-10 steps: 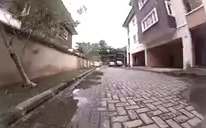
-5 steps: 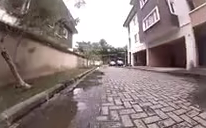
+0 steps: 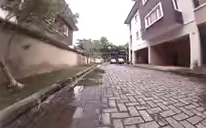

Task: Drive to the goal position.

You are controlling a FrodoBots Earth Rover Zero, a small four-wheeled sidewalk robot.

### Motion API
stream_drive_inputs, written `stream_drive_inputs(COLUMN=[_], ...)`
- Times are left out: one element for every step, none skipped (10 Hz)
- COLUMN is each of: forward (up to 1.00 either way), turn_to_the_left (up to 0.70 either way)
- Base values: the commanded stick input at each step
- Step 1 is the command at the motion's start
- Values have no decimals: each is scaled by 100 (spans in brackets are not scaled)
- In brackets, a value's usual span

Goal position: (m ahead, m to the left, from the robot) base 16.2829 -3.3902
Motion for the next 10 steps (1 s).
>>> stream_drive_inputs(forward=[50, 50, 50, 50, 50, 50, 50, 50, 50, 50], turn_to_the_left=[0, 0, 0, 0, 0, 0, 0, 0, 0, 0])
